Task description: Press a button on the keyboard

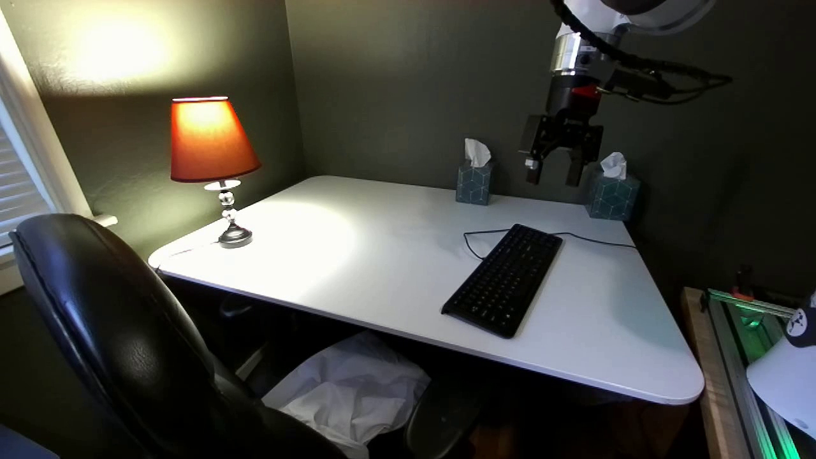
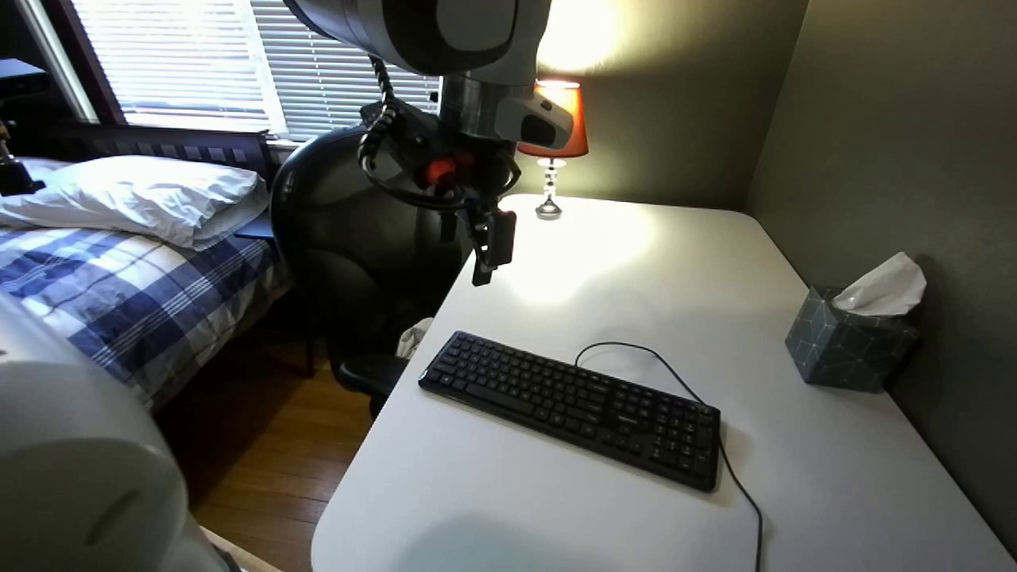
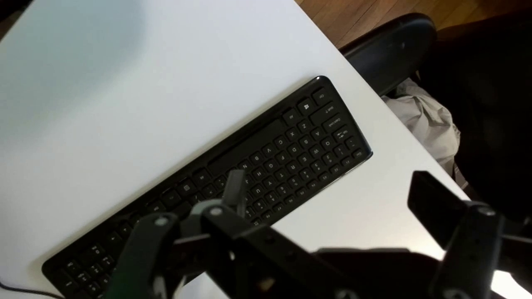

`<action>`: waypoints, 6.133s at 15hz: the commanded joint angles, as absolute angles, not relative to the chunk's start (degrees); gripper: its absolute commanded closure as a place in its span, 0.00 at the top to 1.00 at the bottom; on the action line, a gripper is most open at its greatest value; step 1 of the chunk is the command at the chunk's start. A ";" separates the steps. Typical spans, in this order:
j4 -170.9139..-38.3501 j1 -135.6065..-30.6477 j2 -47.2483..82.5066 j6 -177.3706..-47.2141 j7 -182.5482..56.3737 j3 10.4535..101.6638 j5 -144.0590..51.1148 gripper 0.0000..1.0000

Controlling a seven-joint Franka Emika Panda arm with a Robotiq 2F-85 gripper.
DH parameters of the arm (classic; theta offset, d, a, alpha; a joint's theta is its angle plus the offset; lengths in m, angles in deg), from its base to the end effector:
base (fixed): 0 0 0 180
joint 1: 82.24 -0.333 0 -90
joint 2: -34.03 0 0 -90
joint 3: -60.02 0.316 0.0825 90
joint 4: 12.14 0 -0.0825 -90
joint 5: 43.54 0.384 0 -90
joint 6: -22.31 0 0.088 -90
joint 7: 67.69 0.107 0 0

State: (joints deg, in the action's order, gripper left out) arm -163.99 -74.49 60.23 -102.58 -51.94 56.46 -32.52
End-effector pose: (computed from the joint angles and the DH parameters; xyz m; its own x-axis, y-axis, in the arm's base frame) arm 0.3758 -0.0669 0.3885 0.8391 -0.5389 -0.0741 -0.5431 -0.8226 -0.1683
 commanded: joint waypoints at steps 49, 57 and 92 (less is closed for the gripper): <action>-158.90 -72.12 22.84 -129.02 -54.14 51.37 -33.28 0.00; -157.04 -71.75 19.85 -127.70 -54.19 50.24 -33.69 0.00; -154.51 -72.85 16.43 -127.96 -60.34 50.96 -34.79 0.00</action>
State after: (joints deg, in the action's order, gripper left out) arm -155.44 -72.27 17.32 -128.39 -60.48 51.22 -33.63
